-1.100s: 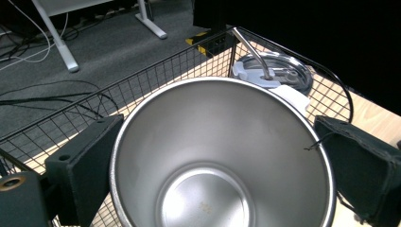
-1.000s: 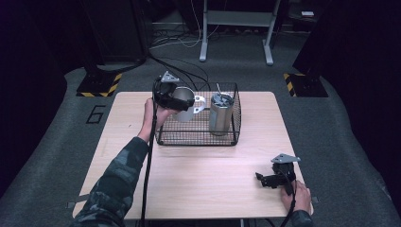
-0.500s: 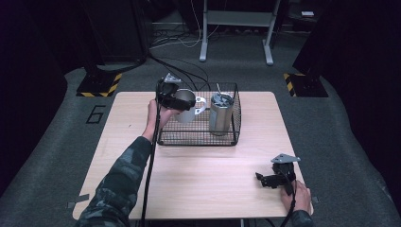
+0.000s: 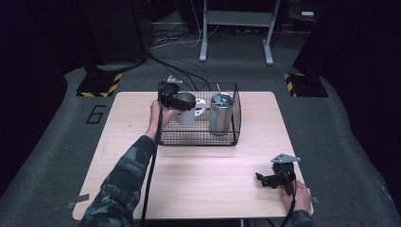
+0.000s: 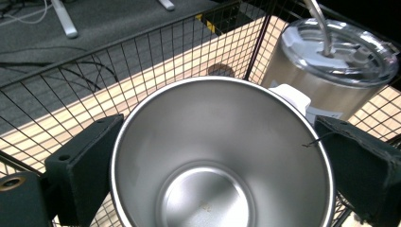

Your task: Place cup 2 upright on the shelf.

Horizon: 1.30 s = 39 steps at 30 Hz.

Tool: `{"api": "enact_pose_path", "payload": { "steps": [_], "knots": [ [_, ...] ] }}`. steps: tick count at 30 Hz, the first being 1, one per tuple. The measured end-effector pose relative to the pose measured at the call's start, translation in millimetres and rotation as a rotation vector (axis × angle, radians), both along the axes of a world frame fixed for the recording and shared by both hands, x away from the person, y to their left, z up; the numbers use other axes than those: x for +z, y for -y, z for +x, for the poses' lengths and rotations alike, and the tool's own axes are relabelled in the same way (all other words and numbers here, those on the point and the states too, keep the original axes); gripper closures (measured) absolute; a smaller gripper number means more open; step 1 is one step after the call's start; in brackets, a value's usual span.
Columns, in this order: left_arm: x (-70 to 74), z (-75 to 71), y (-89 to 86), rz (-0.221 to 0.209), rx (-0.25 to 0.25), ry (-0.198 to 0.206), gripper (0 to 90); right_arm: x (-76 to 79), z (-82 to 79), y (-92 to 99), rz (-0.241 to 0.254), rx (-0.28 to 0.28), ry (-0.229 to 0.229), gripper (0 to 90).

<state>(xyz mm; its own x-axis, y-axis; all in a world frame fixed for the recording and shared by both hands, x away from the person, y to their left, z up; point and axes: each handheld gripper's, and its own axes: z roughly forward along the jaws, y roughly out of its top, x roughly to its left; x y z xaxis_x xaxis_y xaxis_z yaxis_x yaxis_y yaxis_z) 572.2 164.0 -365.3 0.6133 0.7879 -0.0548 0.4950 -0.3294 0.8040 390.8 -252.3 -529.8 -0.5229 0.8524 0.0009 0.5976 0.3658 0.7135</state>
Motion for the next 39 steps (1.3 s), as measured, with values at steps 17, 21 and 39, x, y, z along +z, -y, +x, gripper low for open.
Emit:
{"api": "enact_pose_path", "payload": {
  "steps": [17,21,39],
  "knots": [
    [-17.0,11.7,6.2,0.036,0.006,-0.052,6.3,0.0,0.0,0.0,0.0,0.0,0.0,0.0],
    [-21.3,14.3,6.8,0.053,0.006,-0.068,6.3,0.0,0.0,0.0,0.0,0.0,0.0,0.0],
    [-39.8,20.8,8.8,0.096,0.012,-0.111,6.2,0.0,0.0,0.0,0.0,0.0,0.0,0.0]
  ]
}}
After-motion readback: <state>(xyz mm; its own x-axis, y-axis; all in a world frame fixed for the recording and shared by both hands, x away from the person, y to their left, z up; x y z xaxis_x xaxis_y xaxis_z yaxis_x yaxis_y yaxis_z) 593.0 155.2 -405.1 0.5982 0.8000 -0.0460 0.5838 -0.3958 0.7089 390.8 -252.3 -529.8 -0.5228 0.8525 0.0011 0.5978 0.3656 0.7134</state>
